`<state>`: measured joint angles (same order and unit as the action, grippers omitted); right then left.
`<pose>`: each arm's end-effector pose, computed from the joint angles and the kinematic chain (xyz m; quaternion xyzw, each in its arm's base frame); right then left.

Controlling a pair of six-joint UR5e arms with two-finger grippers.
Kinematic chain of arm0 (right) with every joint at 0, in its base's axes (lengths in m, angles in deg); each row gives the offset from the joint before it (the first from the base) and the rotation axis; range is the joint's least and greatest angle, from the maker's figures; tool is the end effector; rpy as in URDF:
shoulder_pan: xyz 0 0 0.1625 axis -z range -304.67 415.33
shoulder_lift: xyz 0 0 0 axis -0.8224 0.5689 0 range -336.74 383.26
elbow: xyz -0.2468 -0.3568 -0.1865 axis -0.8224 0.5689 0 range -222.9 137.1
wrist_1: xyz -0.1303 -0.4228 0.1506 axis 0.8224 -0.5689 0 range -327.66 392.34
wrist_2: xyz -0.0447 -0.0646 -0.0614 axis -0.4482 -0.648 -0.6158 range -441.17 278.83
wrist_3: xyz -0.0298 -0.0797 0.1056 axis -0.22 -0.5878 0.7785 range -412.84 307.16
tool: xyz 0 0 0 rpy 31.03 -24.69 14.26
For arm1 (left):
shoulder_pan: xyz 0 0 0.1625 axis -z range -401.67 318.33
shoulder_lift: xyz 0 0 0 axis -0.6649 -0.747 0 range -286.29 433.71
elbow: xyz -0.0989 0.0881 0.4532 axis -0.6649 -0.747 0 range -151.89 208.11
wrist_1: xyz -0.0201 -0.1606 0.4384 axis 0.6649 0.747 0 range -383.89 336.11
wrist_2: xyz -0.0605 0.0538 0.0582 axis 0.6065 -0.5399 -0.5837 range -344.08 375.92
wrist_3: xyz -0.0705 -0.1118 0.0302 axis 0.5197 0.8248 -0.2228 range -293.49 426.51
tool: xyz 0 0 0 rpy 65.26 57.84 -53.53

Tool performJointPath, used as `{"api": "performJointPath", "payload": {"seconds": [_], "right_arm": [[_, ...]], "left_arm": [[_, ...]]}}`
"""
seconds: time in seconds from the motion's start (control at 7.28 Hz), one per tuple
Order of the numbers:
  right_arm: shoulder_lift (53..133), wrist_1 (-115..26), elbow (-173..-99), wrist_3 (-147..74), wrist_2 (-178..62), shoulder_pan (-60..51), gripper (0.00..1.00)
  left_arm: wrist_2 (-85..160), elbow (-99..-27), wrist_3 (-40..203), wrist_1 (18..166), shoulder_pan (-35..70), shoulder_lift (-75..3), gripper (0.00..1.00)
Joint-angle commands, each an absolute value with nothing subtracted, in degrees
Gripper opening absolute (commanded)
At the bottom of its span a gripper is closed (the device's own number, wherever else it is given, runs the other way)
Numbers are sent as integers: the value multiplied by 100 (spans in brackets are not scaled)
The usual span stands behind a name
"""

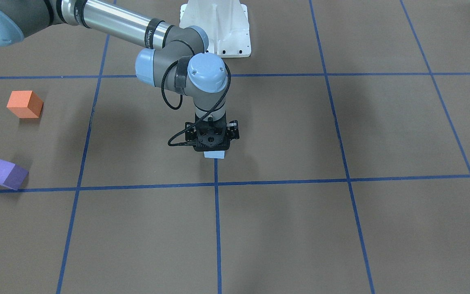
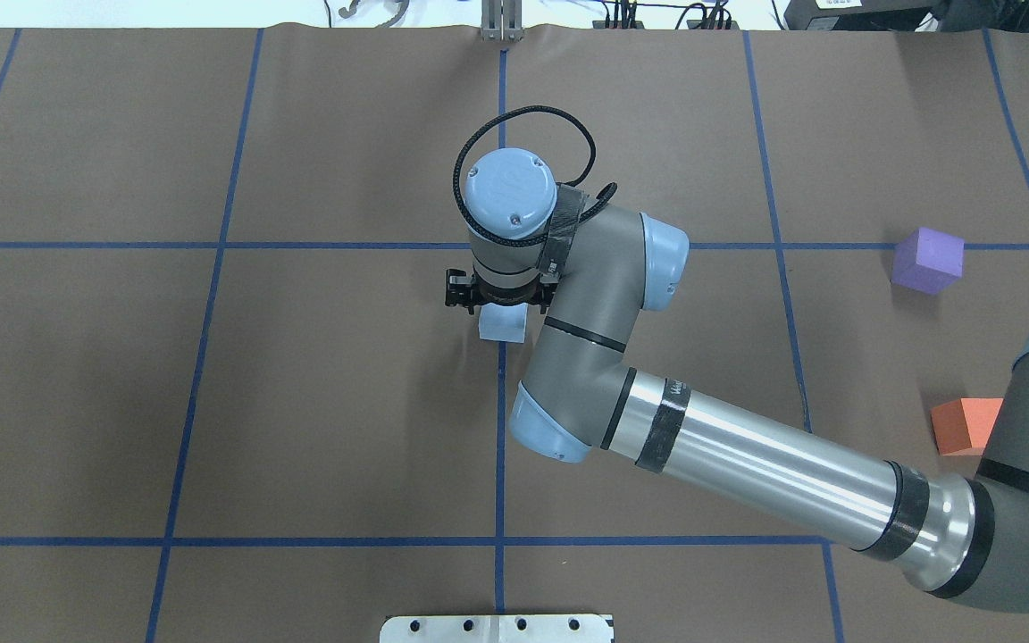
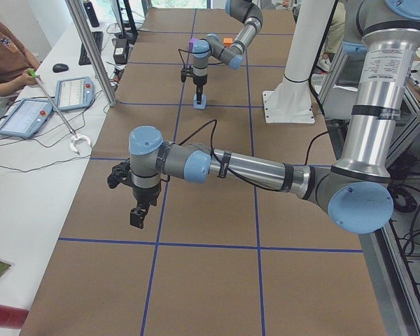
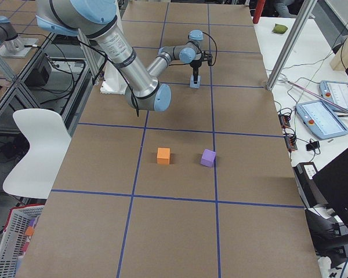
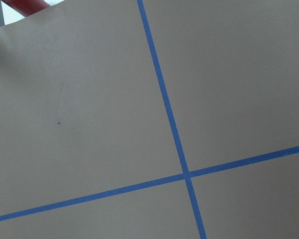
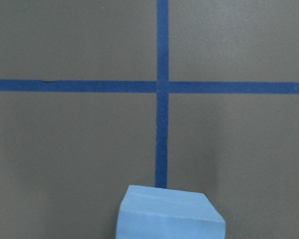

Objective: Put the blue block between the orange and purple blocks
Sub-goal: 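Close the right gripper on the light blue cube and lift it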

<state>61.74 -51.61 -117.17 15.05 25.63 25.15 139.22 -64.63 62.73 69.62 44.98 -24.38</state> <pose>-0.7254 -0.5308 0.2247 0.0331 -0.3772 0.0130 0.9255 -0.0219 -0.6334 0.6309 0.1207 0.2838 0.0948 0.9465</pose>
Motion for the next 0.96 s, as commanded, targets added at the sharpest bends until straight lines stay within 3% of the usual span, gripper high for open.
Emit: {"api": "performJointPath", "payload": {"seconds": [0.0, 0.27, 0.41, 0.55, 0.82], "right_arm": [[6175, -5124, -11612, 1658, 2553, 2527, 1], [6184, -5176, -11812, 1677, 2605, 2510, 0], [6210, -5594, -12275, 1677, 2614, 2405, 0], [6324, -6417, -13071, 1590, 2675, 2212, 0], [7601, -7222, -15257, 1189, 2841, 1695, 0]], "left_arm": [[13923, -6479, 6264, 6962, 4499, -2438, 100], [13923, -6479, 6290, 6971, 4499, -2464, 100], [13923, -6505, 6299, 6962, 4499, -2482, 100], [13923, -6505, 6273, 6962, 4499, -2482, 100], [13967, -6514, 6264, 6962, 4499, -2482, 100]]}}
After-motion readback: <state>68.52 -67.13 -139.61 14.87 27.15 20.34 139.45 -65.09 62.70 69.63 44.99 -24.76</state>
